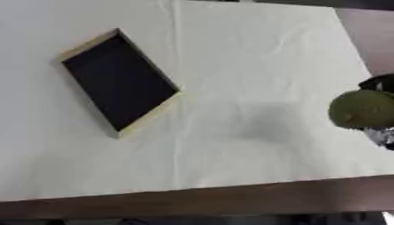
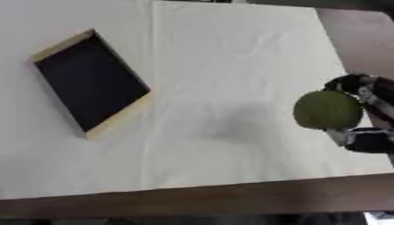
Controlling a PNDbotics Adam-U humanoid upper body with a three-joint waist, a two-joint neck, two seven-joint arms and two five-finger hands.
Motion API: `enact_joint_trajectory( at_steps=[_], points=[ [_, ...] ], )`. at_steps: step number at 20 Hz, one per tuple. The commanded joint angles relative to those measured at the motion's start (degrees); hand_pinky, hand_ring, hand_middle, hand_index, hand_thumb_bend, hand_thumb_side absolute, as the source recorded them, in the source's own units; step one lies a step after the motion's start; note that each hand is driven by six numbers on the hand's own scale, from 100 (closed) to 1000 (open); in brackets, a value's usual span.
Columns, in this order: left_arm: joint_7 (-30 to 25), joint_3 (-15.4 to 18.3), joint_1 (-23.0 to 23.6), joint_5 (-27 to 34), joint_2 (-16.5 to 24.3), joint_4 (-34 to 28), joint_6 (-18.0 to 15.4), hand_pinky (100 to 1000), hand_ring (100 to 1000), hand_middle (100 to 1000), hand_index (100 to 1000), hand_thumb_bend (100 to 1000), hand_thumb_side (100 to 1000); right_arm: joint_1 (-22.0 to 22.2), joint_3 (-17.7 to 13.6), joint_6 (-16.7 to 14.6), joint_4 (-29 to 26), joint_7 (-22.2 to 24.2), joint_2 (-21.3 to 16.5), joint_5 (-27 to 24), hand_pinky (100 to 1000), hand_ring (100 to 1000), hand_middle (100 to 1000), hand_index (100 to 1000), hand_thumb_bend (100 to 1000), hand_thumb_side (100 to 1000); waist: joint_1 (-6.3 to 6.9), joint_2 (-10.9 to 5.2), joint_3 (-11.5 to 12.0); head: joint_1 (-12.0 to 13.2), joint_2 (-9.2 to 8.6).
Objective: Pick up objects on the table and place them in the box.
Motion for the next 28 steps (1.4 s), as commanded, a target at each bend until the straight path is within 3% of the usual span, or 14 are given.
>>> enact_joint_trajectory(
  at_steps=[1,8,15,21,28],
  points=[
    [-0.3,0.2,-0.6,0.3,0.7,-1.2,0.0,684,693,722,744,100,604,-3.9,-0.3,-1.2,-1.2,0.0,-4.1,-2.9,808,792,466,721,100,100,0.05,-0.68,0.4,-0.1,-0.97],
    [-0.9,-0.4,-1.3,0.9,0.5,-1.2,0.3,684,693,723,744,100,606,-18.6,3.4,1.9,-1.2,3.0,-5.2,-7.2,780,771,459,710,100,100,-0.33,-0.63,2.2,-1.0,-1.93],
    [-1.7,-0.9,-1.7,1.6,0.3,-1.2,0.6,685,694,723,744,100,607,-34.2,9.3,7.6,-1.2,9.4,-0.8,-8.4,771,759,457,709,100,100,-0.73,-0.84,4.2,-2.5,-1.81],
    [-2.2,-1.4,-1.9,2.1,0.3,-1.2,0.9,685,694,723,744,100,605,-45.9,13.7,10.2,0.7,15.3,7.7,-7.0,766,748,456,704,100,100,-0.59,-1.44,4.9,-3.2,-0.81],
    [-2.6,-1.9,-2.0,2.9,0.0,-1.2,1.0,686,694,723,744,100,604,-56.5,17.6,7.5,8.7,17.5,23.5,6.3,739,734,456,695,100,100,0.07,-2.13,5.9,-4.3,-0.17]
  ],
)
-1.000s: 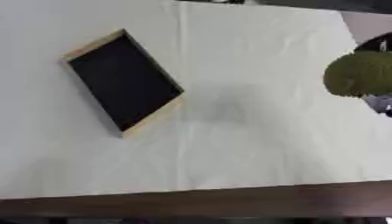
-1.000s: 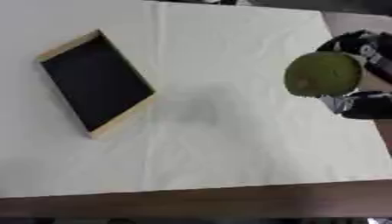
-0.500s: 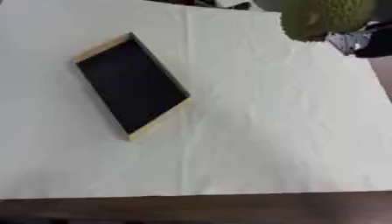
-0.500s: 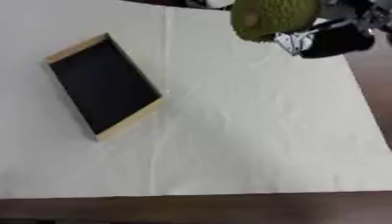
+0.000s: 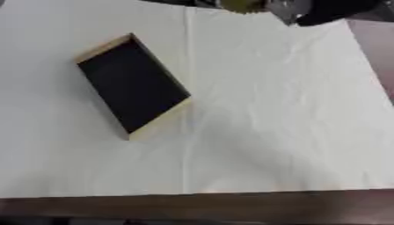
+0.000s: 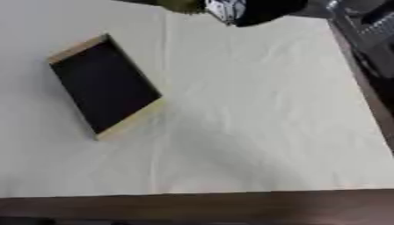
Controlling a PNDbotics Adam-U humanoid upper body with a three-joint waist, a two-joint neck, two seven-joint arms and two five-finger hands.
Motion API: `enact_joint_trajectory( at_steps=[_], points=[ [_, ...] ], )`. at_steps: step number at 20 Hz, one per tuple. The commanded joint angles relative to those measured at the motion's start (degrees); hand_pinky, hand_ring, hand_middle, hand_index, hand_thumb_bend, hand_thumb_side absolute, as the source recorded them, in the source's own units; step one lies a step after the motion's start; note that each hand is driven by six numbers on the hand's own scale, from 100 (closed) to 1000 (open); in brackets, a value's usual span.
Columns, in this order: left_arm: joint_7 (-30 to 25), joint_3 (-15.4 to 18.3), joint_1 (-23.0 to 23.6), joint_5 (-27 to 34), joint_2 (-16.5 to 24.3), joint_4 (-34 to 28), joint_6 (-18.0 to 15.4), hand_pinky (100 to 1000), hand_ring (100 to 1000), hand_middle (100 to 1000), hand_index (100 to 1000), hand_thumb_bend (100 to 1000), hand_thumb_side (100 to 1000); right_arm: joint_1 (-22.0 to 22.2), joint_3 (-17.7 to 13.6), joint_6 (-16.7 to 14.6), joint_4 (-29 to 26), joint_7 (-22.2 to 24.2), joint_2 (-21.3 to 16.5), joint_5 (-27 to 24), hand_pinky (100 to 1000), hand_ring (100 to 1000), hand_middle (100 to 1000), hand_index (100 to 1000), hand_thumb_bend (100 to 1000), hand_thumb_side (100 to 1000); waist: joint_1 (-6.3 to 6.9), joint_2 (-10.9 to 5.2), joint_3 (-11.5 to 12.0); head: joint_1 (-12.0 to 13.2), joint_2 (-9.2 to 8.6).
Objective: Pick up objects on the table and place them in the box.
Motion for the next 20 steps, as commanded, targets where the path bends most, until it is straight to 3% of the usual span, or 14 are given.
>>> enact_joint_trajectory(
  at_steps=[1,8,13,20],
  points=[
    [-0.4,-0.2,-0.6,0.5,0.5,-1.2,0.0,686,694,723,744,100,604,-3.2,1.0,-1.5,4.1,0.6,5.7,5.7,739,732,455,694,100,100,0.52,-1.34,0.4,-0.8,0.57],
    [-0.9,-0.7,-1.0,1.2,0.2,-1.2,0.2,687,694,723,744,100,604,-7.3,3.4,-4.6,17.9,0.4,17.1,16.0,745,739,454,698,100,100,0.76,-1.49,2.1,-2.4,1.01],
    [-1.4,-1.0,-1.6,1.7,-0.1,-1.2,0.2,687,694,723,744,100,604,-8.7,3.0,-6.4,25.6,-2.3,22.5,21.3,742,736,443,694,100,100,0.81,-1.08,3.2,-3.2,0.57],
    [-1.9,-1.5,-2.9,2.4,-0.5,-1.2,0.0,687,694,723,744,100,602,-9.6,2.4,-4.8,34.0,-6.9,28.3,29.8,728,720,419,684,100,100,1.06,-0.27,5.3,-5.0,-0.11]
  ],
)
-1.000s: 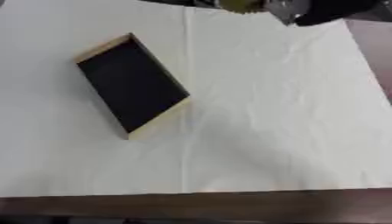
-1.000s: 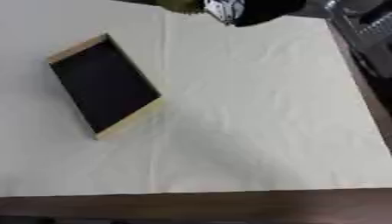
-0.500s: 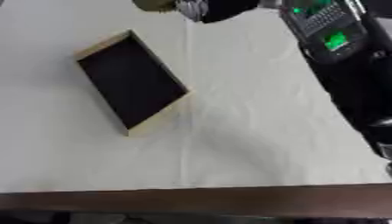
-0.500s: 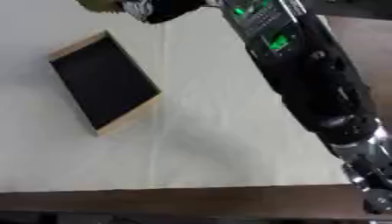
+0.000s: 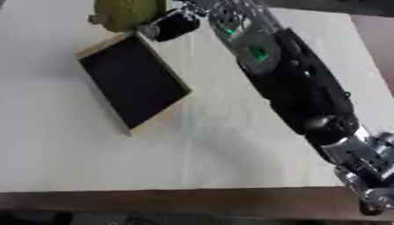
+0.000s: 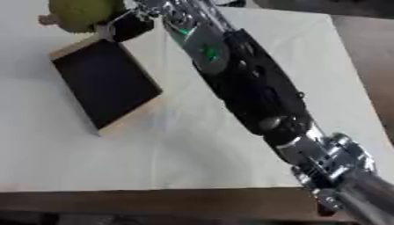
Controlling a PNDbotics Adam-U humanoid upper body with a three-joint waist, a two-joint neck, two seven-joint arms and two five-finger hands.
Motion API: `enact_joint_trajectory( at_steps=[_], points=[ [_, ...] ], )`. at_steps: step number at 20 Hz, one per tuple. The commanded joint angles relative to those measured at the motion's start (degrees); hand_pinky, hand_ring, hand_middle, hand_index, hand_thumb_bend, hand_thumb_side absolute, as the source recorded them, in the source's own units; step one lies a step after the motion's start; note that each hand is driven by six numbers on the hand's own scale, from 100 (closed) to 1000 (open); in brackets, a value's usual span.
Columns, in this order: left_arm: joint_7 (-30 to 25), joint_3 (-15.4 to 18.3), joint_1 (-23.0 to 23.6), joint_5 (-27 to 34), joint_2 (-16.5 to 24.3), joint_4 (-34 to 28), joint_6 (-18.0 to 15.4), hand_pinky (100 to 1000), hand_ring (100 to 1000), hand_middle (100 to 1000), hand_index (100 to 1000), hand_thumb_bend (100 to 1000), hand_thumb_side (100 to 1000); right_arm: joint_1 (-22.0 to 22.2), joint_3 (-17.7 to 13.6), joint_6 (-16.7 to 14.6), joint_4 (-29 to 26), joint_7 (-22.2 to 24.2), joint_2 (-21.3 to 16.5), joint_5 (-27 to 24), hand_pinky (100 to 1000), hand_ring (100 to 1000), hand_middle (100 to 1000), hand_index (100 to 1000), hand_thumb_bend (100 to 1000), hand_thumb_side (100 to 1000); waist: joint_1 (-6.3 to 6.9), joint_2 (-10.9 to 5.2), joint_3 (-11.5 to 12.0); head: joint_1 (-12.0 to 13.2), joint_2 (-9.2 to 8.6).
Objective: Pick up objects on the table and place them in the box.
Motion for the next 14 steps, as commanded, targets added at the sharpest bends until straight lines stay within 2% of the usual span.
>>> enact_joint_trajectory(
  at_steps=[1,8,14],
  points=[
    [-0.3,-0.1,-0.8,0.6,0.5,-1.2,-0.2,687,694,723,745,100,602,-1.2,-0.7,0.5,2.8,-2.0,2.0,4.0,728,720,418,684,100,100,0.72,-0.78,0.4,-0.8,-0.74],
    [-0.4,-0.3,-1.5,1.1,0.3,-1.2,-0.4,688,694,722,745,100,602,1.0,-1.5,1.8,8.3,-6.4,6.1,10.5,727,725,415,684,100,100,0.78,-0.43,1.6,-1.9,-1.47],
    [-0.6,-0.3,-1.6,1.2,0.3,-1.2,-0.3,688,695,723,745,100,602,2.3,-2.1,2.6,10.5,-8.5,7.1,12.1,726,725,412,683,100,100,0.72,-0.38,1.6,-2.1,-1.72]
  ],
)
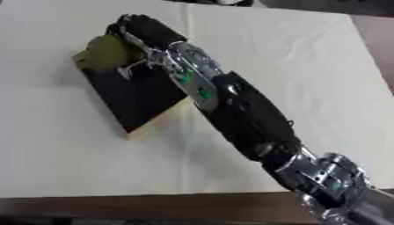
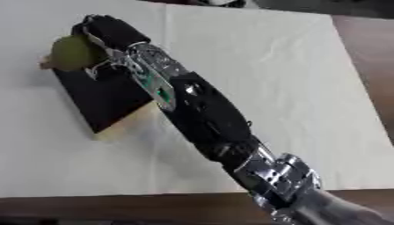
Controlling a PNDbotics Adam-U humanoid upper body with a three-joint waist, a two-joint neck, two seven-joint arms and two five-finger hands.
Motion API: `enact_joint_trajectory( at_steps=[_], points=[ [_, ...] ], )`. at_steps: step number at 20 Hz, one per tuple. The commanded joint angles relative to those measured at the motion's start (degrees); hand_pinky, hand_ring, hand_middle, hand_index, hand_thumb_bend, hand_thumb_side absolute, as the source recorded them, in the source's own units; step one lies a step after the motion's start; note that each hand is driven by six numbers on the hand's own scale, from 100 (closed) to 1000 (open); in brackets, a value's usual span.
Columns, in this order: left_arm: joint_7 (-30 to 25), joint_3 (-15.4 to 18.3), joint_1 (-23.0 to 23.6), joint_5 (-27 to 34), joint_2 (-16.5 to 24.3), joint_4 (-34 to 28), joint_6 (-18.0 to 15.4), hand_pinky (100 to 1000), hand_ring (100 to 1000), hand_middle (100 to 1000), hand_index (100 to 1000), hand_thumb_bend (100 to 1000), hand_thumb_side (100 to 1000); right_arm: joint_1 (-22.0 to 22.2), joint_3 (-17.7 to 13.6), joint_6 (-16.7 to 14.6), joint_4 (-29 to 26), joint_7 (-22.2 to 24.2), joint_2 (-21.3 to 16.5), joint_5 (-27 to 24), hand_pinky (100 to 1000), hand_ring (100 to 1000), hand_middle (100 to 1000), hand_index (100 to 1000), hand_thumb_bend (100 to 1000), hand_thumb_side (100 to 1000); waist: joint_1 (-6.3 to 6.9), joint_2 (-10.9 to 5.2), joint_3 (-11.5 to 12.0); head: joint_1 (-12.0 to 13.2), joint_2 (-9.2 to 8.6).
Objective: Pick up objects on the table and place them in the box.
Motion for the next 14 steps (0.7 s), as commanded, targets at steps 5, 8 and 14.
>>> enact_joint_trajectory(
  at_steps=[5,8,14],
  points=[
    [-0.3,0.0,-0.3,0.2,0.7,-1.2,0.0,688,695,723,745,100,603,-0.8,-0.7,1.4,-0.6,-1.1,-0.4,2.2,731,734,436,696,100,100,0.66,-0.87,-0.3,0.2,-0.64],
    [-0.4,0.0,-0.3,0.1,0.6,-1.2,0.1,688,695,723,745,100,604,-0.3,0.2,-0.2,0.0,2.2,-0.4,4.1,775,823,556,781,113,100,0.65,-0.82,-0.4,0.2,-0.59],
    [-0.5,0.0,-0.4,0.1,0.5,-1.2,0.2,688,695,723,745,100,605,0.1,-0.4,-5.4,0.0,11.2,-0.5,7.3,860,944,726,861,330,100,0.54,-0.79,-0.5,0.3,-0.48]
  ],
)
